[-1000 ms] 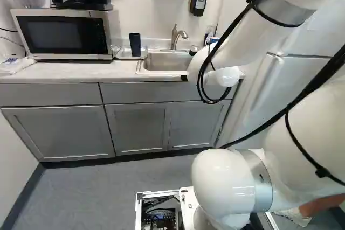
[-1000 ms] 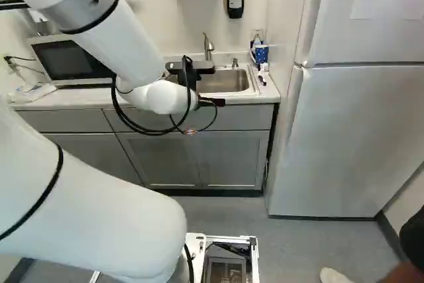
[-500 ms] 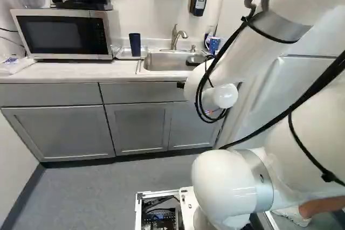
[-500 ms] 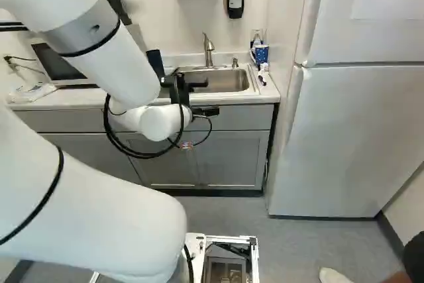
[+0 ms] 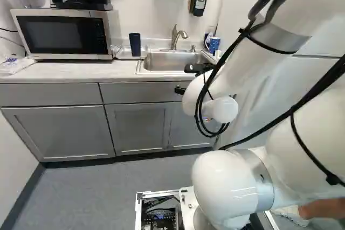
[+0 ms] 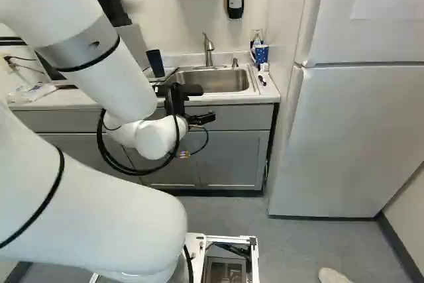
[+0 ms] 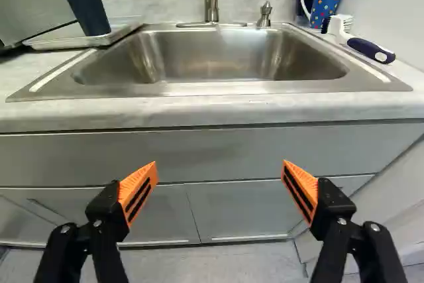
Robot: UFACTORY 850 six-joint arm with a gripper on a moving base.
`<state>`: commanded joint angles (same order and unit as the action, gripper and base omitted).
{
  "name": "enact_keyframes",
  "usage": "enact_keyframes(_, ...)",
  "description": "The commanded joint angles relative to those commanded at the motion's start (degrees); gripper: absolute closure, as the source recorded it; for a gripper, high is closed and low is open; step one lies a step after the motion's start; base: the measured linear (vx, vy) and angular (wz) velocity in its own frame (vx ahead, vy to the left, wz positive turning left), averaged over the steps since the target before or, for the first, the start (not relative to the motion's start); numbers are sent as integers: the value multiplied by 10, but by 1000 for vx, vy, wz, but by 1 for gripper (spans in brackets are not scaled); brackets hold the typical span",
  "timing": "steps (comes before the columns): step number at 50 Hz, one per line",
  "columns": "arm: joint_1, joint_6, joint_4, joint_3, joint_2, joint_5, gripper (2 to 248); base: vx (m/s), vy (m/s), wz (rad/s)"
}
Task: Rinse the cup and place it in the tray
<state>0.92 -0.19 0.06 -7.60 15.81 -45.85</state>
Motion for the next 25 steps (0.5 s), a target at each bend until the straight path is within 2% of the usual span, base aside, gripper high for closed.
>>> enact_keyframes(25, -8, 2, -1, 24, 2, -38, 3, 0, 0, 0)
